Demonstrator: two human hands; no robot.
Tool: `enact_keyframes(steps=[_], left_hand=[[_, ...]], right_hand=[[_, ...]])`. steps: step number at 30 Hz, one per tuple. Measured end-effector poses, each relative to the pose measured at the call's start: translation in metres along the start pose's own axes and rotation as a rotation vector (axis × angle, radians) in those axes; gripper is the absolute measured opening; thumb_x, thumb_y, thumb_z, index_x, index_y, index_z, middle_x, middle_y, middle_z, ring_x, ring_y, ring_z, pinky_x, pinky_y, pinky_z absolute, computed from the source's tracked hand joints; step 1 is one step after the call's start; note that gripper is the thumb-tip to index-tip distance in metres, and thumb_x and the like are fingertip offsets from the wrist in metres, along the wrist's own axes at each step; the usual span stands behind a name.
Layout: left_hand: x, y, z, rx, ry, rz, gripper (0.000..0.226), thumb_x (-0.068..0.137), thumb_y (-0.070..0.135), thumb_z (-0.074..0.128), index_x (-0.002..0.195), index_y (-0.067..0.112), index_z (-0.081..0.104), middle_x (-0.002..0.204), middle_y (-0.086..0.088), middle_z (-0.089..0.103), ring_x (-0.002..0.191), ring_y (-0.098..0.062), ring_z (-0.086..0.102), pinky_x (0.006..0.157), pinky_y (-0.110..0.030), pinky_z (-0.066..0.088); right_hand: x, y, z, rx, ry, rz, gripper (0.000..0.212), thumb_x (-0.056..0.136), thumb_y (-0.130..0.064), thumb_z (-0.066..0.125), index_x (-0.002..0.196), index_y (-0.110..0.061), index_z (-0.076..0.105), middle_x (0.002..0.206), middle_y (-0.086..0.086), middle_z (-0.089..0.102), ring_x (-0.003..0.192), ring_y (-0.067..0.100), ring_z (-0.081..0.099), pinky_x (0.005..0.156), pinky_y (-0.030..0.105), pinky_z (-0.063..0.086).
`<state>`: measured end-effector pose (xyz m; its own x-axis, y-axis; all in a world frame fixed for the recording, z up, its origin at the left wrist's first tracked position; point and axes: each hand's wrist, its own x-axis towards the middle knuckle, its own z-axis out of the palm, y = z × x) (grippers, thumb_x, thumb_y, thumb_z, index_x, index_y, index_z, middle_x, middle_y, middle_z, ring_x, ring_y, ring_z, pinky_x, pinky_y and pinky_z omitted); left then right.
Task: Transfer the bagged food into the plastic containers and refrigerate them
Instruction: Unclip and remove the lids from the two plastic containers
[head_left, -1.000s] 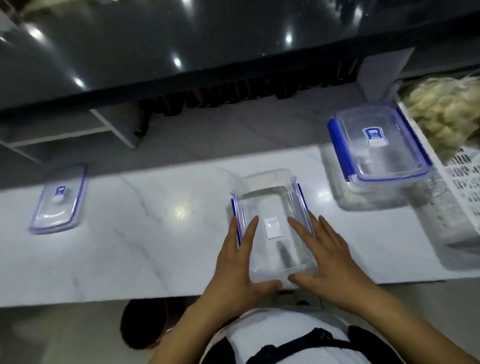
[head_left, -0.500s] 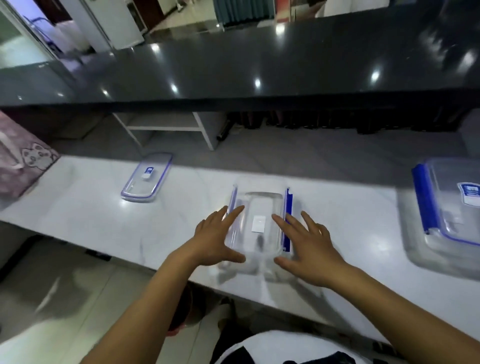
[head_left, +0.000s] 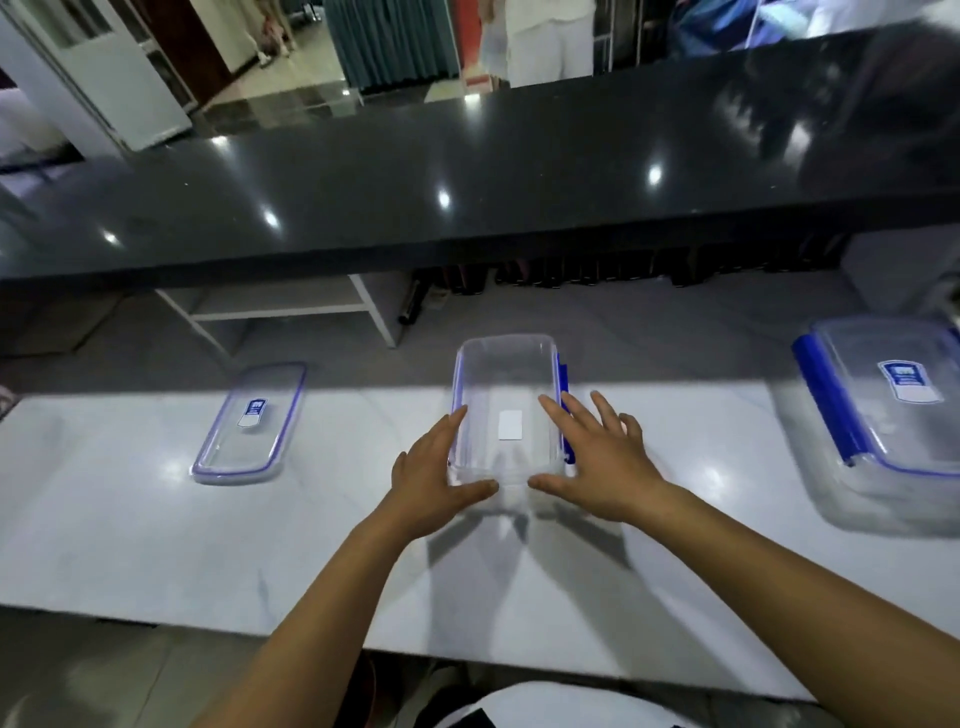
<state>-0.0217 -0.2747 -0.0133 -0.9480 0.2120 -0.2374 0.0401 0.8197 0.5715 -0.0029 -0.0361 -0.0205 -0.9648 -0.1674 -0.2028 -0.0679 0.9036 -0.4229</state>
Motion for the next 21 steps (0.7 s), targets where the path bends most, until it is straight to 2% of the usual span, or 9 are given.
enact_keyframes(steps=[7,10,12,15,18,21], left_hand=[[0.019,-0.014,-0.008,-0.057,-0.008,0.027,0.098,0.078,0.055,0.077,0.154,0.045,0.016,0.163,0.009,0.028,0.146,-0.024,0.034,0.118,-0.053,0.032],[0.008,-0.013,-0.006,0.033,0.043,0.059,0.096,0.082,0.061,0.070,0.154,0.049,0.008,0.168,0.005,0.009,0.154,-0.024,0.012,0.123,-0.053,0.016],[-0.008,-0.001,-0.002,0.041,0.138,0.131,0.091,0.085,0.062,0.064,0.153,0.049,0.005,0.169,0.005,0.000,0.155,-0.021,0.001,0.124,-0.048,0.006],[-0.031,0.028,0.020,0.021,0.233,0.355,0.082,0.087,0.063,0.055,0.154,0.048,0.009,0.168,0.008,-0.002,0.155,-0.015,-0.006,0.124,-0.042,0.002],[-0.045,0.062,0.056,0.060,0.117,0.504,0.082,0.091,0.056,0.057,0.152,0.055,0.003,0.166,0.015,-0.013,0.153,-0.011,-0.016,0.123,-0.042,0.001],[-0.050,0.087,0.095,0.216,-0.061,0.550,0.081,0.091,0.065,0.048,0.150,0.059,-0.008,0.162,0.017,-0.027,0.150,-0.012,-0.027,0.125,-0.046,-0.003]], right_hand=[[0.009,-0.010,0.004,0.014,0.017,0.053,0.097,0.083,-0.076,0.051,0.154,-0.044,-0.006,0.168,-0.006,-0.004,0.154,0.026,-0.007,0.121,0.054,0.003],[-0.010,-0.009,0.001,0.052,0.038,0.065,0.096,0.081,-0.079,0.049,0.154,-0.046,-0.005,0.167,-0.008,-0.007,0.154,0.023,-0.008,0.121,0.052,0.005],[-0.029,0.003,-0.009,0.071,0.095,0.108,0.091,0.084,-0.077,0.047,0.155,-0.046,-0.002,0.167,-0.009,-0.008,0.153,0.020,-0.010,0.122,0.049,0.004],[-0.060,0.042,-0.040,0.044,0.273,0.233,0.082,0.088,-0.070,0.049,0.156,-0.043,0.010,0.167,-0.005,-0.003,0.153,0.020,-0.006,0.120,0.047,0.006],[-0.089,0.100,-0.072,-0.026,0.422,0.407,0.083,0.084,-0.074,0.043,0.156,-0.037,0.021,0.167,0.002,0.010,0.153,0.026,0.002,0.118,0.047,0.012],[-0.112,0.157,-0.093,-0.128,0.401,0.554,0.098,0.071,-0.084,0.026,0.156,-0.033,0.024,0.166,0.005,0.015,0.153,0.029,0.007,0.117,0.048,0.015]])
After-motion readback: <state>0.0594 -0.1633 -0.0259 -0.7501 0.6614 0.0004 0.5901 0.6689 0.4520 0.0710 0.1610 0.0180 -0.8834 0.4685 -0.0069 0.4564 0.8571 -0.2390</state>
